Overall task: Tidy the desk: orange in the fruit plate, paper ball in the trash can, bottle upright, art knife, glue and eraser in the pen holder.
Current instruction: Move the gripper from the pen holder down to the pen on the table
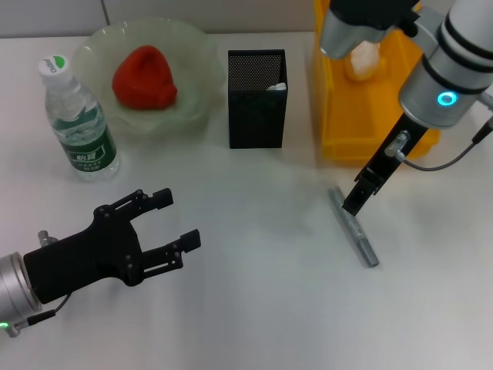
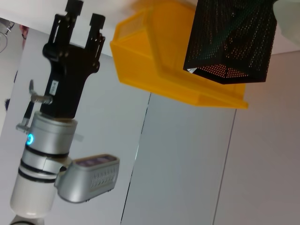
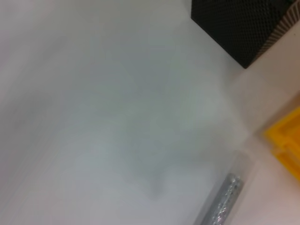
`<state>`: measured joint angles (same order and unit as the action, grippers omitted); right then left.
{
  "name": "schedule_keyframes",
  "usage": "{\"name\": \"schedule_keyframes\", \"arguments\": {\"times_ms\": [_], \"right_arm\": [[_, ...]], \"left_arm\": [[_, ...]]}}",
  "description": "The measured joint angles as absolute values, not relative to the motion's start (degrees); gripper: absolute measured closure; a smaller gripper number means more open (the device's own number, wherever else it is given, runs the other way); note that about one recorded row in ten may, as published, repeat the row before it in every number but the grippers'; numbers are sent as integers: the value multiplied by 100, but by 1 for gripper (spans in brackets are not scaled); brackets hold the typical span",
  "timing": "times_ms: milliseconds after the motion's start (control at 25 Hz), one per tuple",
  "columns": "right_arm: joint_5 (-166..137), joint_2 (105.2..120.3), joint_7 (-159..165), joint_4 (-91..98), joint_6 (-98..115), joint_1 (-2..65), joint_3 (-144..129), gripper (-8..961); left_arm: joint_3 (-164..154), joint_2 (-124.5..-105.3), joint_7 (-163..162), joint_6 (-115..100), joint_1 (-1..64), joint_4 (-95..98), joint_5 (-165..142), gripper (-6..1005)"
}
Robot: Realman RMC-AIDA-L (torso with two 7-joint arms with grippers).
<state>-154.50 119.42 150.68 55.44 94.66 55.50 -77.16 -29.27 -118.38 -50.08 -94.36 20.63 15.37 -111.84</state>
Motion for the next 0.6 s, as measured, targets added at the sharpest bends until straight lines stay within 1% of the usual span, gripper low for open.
{"name": "schedule_keyframes", "arguments": {"times_ms": [600], "right_arm": [[-15435,11962,15186,4835,9079,5750,-7968,328]], "left_arm": [[-3401,-11833,-4935,-9377,2051,1547,-11178,156]]}}
